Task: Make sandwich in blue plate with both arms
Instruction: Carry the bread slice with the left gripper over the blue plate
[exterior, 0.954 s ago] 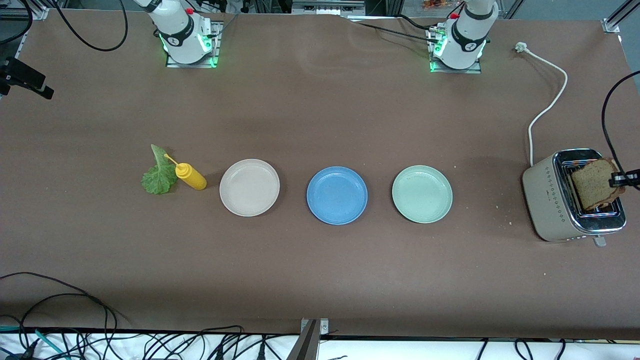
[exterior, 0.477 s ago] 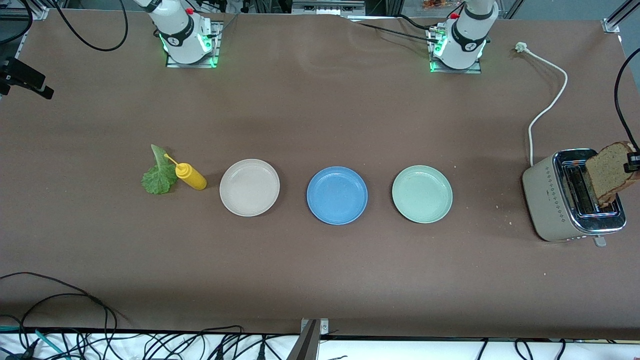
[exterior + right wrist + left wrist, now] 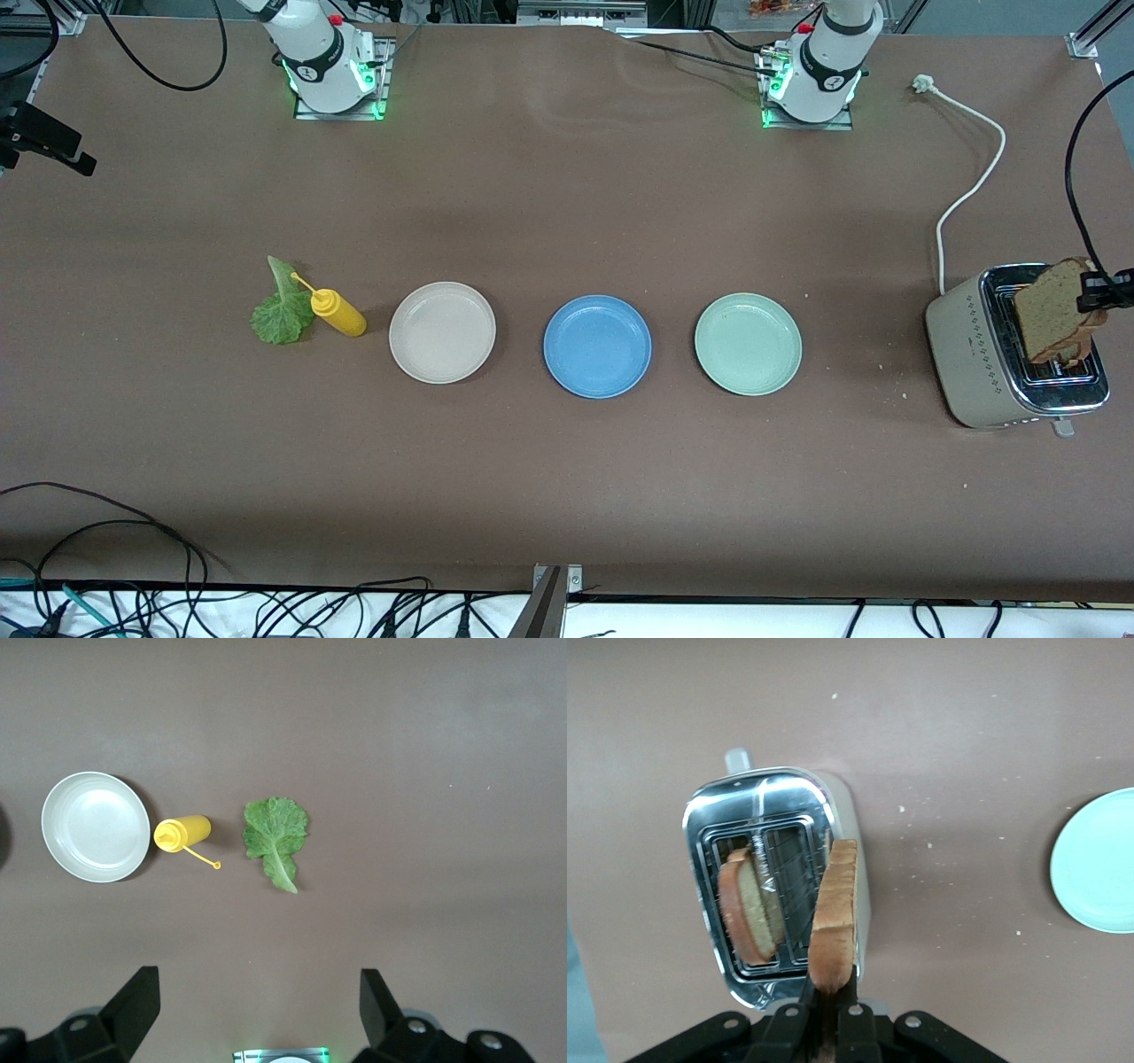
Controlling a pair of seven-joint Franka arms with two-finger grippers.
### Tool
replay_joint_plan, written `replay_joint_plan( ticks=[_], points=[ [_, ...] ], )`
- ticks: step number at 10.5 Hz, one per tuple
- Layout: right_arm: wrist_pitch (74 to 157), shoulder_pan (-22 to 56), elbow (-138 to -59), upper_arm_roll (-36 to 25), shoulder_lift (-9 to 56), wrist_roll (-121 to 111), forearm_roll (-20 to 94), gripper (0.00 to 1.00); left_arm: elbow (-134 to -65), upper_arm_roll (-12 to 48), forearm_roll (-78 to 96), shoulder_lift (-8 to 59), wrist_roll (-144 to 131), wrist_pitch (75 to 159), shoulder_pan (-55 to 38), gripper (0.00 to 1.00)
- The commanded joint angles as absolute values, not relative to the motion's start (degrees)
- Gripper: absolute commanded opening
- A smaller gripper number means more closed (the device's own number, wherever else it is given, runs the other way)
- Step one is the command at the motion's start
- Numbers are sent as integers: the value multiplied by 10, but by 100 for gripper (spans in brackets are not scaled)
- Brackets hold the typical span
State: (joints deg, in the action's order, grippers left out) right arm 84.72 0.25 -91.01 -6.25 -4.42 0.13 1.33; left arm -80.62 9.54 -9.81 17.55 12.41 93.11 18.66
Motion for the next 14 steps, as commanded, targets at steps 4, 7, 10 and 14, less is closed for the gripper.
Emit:
replay_joint_plan(
  ticks=[4,7,10,14],
  points=[
    [836,4,-898,-55,-41,4,16,100,-863,87,59,178,32,953,104,0],
    [826,3,-899,-53,-41,2,17,100,-889,86,112,188,-32,1001,69,0],
    [825,4,-899,-50,-40,3,15,100,-889,86,232,212,-61,1016,24,0],
    [825,4,-899,-50,-40,3,16,100,-890,86,350,252,-70,1036,-46,0]
  ],
)
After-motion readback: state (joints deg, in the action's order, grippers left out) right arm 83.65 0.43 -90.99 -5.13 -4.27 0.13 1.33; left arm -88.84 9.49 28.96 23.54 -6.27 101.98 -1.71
